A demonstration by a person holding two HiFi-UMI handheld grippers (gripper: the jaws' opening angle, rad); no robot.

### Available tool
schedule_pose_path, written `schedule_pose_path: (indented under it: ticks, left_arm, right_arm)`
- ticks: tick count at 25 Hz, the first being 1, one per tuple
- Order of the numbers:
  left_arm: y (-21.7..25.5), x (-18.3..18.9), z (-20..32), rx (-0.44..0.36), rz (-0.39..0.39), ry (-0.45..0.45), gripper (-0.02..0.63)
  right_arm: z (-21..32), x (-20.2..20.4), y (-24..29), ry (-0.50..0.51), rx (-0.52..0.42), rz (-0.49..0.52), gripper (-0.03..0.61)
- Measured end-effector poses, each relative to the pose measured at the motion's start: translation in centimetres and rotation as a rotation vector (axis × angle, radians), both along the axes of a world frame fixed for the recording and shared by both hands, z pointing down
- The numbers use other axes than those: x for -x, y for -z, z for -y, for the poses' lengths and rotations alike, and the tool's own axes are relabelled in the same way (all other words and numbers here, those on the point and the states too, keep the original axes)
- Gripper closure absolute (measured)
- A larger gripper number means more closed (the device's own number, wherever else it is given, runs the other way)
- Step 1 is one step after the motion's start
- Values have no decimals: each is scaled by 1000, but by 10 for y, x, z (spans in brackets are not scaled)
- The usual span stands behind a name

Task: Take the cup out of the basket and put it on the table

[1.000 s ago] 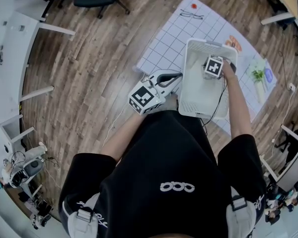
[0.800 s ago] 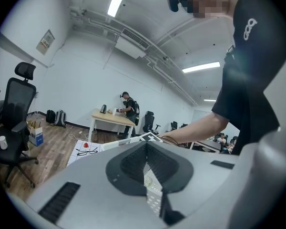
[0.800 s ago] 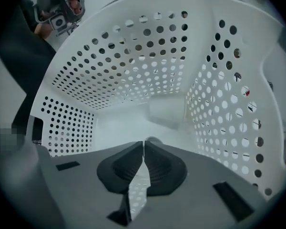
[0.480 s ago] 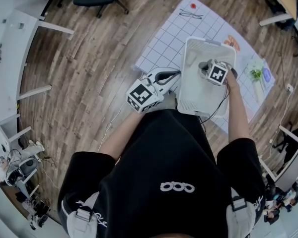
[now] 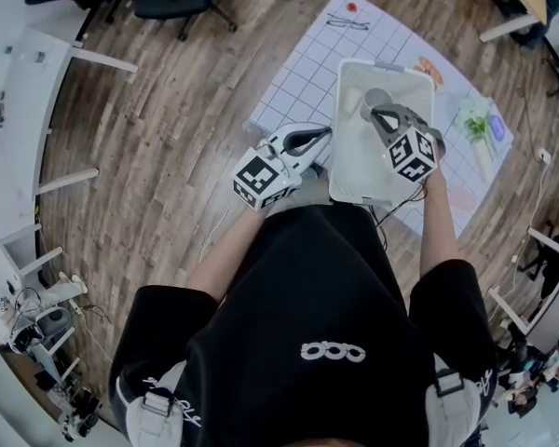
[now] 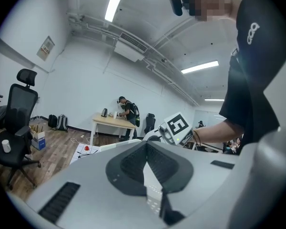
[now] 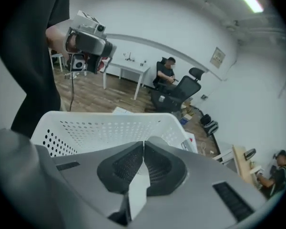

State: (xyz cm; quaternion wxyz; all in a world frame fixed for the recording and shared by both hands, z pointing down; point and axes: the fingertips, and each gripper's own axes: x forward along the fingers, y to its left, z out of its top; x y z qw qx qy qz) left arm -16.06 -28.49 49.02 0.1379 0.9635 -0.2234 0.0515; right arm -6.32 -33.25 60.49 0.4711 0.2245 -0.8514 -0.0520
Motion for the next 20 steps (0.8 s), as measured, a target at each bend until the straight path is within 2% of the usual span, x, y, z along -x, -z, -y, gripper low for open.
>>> schedule_pose_path:
  ticks: [8, 15, 20]
  left_arm:
    - [16, -14, -36, -48, -8, 9, 606]
    - [31, -34, -89, -91, -20, 30, 606]
    - [32, -56, -141, -91, -31, 23, 606]
  right_arm:
    - [-42, -7, 90, -61, -281, 110, 548]
    - [-103, -31, 133, -80, -406, 140, 548]
    - [-155, -52, 150, -90, -458, 141, 548]
